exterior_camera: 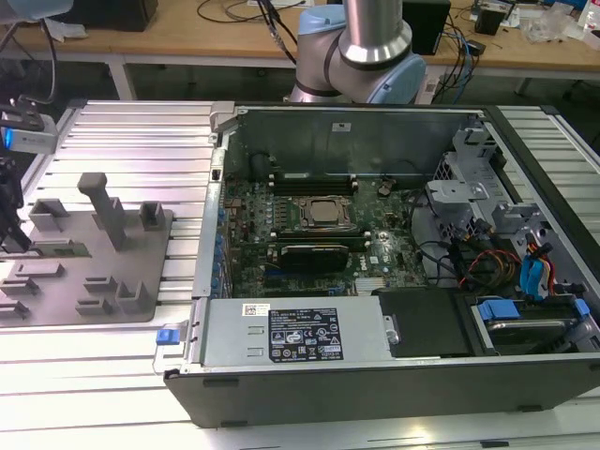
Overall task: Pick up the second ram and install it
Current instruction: 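Pick up the second ram and move it above second insertion slot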
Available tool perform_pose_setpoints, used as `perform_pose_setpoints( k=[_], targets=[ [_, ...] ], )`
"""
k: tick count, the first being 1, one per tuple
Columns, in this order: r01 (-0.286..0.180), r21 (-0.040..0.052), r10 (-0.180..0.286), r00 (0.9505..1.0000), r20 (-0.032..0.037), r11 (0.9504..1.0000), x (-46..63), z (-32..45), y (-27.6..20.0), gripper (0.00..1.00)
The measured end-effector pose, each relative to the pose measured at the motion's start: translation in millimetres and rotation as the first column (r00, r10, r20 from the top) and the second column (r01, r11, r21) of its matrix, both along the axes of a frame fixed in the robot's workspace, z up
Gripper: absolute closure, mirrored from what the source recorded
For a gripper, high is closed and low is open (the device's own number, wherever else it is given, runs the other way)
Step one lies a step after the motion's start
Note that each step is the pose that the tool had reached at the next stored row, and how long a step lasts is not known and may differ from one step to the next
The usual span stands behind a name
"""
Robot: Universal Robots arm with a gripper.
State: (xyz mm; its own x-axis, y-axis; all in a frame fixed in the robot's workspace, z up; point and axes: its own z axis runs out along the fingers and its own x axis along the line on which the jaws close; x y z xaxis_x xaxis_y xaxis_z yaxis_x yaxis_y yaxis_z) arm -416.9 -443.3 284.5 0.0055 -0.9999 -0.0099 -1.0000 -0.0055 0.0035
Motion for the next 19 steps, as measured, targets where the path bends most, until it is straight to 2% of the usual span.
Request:
perform_pose_setpoints(
  k=[14, 19],
  targets=[
    [0.000, -0.0003, 0.000, 1.0000, 0.0005, 1.0000, 0.0, 20.2, 0.0, 0.91],
    [0.000, -0.0002, 0.000, 1.0000, 0.0036, 1.0000, 0.0, 39.1, 0.0, 0.91]
  ],
)
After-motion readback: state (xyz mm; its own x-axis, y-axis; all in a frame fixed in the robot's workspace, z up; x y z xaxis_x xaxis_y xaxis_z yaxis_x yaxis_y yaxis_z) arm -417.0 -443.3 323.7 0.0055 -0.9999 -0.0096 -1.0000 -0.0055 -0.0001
